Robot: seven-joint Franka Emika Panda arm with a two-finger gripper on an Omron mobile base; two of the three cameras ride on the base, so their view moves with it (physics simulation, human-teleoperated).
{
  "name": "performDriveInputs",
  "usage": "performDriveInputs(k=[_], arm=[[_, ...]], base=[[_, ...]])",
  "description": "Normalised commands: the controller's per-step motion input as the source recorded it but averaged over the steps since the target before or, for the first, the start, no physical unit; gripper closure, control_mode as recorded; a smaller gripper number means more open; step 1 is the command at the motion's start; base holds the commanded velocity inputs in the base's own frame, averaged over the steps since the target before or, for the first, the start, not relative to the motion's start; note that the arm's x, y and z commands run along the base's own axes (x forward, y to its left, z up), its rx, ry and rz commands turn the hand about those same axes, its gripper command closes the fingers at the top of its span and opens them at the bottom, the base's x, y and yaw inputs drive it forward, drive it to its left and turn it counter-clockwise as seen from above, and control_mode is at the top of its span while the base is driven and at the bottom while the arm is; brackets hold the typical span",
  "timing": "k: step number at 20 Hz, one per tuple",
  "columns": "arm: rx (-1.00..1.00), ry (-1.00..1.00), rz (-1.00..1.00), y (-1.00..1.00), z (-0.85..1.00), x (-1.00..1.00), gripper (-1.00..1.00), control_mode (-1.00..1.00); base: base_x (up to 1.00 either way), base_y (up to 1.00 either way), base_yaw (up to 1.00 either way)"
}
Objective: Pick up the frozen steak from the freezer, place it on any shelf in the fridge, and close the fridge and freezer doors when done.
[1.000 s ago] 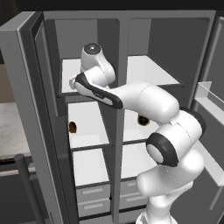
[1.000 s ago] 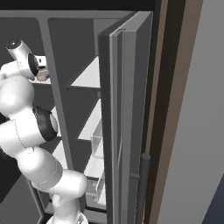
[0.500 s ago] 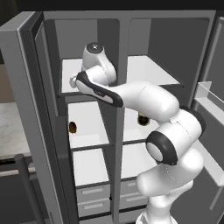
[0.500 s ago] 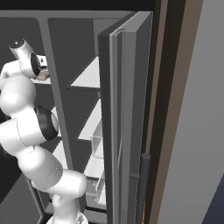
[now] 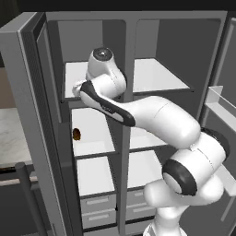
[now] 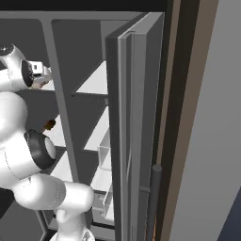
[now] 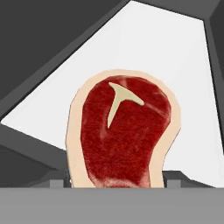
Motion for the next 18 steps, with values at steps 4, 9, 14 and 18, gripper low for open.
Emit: performDriveInputs(k=[4,9,14,18], arm=[[0.00,-0.07,0.00,-0.07,0.03,-0.93,1.00,-1.00],[0.00,-0.11,0.00,-0.50,0.14,-0.96,1.00,-1.00],[0.00,-0.09,0.00,-0.52,0.19,-0.92,1.00,-1.00],[0.00,-0.05,0.00,-0.59,0.29,-0.70,1.00,-1.00]], base=[[0.00,0.00,0.00],[0.00,0.00,0.00],[0.00,0.00,0.00],[0.00,0.00,0.00]])
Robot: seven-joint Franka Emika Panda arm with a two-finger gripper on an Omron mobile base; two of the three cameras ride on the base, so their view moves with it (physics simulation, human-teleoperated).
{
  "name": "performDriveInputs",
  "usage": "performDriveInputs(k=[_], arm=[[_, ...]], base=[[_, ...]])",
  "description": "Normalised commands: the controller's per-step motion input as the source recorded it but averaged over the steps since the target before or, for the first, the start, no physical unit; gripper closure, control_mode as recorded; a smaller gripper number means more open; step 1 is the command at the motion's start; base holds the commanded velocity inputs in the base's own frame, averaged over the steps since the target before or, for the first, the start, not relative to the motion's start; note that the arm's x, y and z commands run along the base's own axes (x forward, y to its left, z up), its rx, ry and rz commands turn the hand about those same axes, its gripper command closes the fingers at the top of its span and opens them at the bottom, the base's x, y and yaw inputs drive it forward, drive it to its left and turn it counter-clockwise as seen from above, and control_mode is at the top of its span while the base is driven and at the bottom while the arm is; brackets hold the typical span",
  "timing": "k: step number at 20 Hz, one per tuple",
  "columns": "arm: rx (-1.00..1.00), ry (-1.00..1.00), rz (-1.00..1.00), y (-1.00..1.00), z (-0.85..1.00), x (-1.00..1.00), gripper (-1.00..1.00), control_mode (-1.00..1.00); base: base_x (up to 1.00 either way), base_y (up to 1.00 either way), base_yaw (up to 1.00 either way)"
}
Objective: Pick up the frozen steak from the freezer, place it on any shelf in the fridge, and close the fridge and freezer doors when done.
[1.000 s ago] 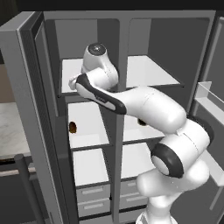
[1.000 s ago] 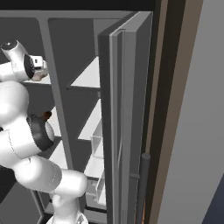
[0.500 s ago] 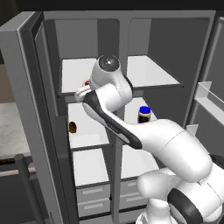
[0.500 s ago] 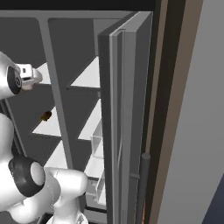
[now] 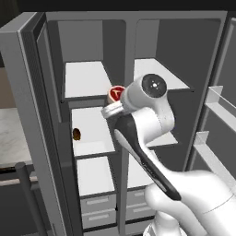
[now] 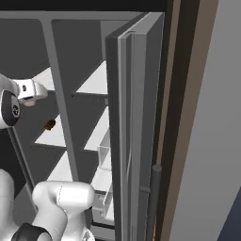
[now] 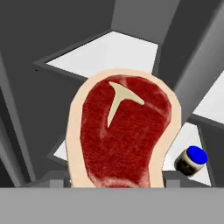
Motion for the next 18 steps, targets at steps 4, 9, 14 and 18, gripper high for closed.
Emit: performDriveInputs(k=[4,9,14,18], arm=[[0.00,-0.02,0.00,-0.67,0.29,-0.36,1.00,-1.00],[0.00,0.00,-0.01,-0.87,0.19,-0.05,1.00,-1.00],[0.00,0.00,0.00,-0.90,0.02,0.01,1.00,-1.00],[0.00,0.00,0.00,-0.64,0.00,0.30,1.00,-1.00]], base=[[0.00,0.00,0.00],[0.00,0.00,0.00],[0.00,0.00,0.00],[0.00,0.00,0.00]])
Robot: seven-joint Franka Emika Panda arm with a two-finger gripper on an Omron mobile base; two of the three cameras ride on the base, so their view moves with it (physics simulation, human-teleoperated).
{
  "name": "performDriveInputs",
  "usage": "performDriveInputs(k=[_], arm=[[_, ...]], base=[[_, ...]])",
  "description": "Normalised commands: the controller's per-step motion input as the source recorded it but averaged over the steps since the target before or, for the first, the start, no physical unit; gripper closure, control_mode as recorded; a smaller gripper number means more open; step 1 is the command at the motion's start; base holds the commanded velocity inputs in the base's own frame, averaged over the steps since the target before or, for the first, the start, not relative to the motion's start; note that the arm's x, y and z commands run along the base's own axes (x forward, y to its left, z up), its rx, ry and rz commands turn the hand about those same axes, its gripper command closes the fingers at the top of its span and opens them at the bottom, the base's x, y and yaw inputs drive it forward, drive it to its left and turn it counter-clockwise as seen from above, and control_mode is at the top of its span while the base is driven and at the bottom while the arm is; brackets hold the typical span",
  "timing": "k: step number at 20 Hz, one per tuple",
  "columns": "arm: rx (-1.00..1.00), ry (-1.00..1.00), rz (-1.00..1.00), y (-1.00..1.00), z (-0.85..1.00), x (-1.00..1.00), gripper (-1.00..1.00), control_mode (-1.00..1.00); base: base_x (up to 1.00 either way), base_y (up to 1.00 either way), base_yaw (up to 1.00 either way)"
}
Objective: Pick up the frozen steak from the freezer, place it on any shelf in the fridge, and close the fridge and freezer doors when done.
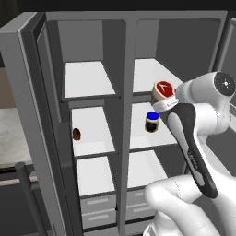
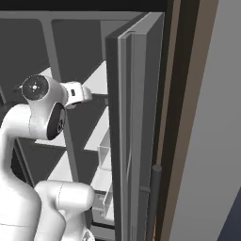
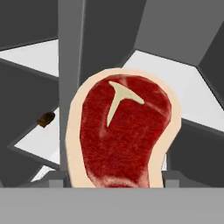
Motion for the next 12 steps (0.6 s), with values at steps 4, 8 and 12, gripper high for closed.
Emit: performDriveInputs(k=[4,8,12], arm=[[0.00,0.00,0.00,-0.36,0.07,0.65,1.00,-1.00],[0.00,0.01,0.00,-0.22,0.12,0.72,1.00,-1.00],[0.00,0.04,-0.02,-0.04,0.02,0.80,1.00,-1.00]], base=[[0.00,0.00,0.00],[0.00,0.00,0.00],[0.00,0.00,0.00]])
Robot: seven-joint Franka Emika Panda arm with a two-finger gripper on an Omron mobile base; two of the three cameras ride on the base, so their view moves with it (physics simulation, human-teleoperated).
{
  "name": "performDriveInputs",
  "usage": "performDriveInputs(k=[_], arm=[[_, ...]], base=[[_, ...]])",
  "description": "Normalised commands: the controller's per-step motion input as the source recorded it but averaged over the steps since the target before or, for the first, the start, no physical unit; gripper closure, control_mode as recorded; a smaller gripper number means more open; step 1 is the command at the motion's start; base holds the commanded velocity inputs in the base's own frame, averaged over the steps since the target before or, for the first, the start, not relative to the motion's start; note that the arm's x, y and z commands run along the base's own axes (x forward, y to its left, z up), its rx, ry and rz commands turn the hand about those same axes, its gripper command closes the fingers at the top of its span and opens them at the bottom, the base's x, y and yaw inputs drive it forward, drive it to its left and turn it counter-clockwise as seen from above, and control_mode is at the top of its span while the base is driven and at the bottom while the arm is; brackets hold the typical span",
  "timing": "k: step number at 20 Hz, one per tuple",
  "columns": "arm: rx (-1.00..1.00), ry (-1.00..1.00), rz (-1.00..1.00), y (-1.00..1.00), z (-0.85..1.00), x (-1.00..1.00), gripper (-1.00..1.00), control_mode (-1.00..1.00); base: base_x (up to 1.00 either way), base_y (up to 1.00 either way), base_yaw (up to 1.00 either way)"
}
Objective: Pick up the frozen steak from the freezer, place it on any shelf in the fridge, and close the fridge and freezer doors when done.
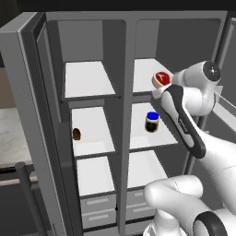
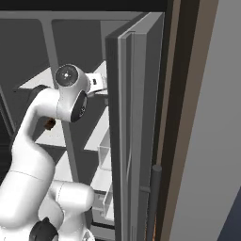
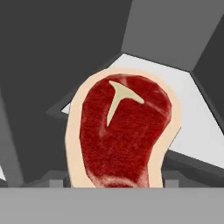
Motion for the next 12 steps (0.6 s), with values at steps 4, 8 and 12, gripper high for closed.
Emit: performDriveInputs(k=[4,8,12], arm=[[0.00,0.07,-0.02,0.00,0.00,0.81,1.00,-1.00],[0.00,0.02,0.00,0.00,0.00,0.67,1.00,-1.00],[0.00,0.00,0.00,-0.01,0.00,0.41,1.00,-1.00]], base=[[0.00,0.00,0.00],[0.00,0.00,0.00],[0.00,0.00,0.00]])
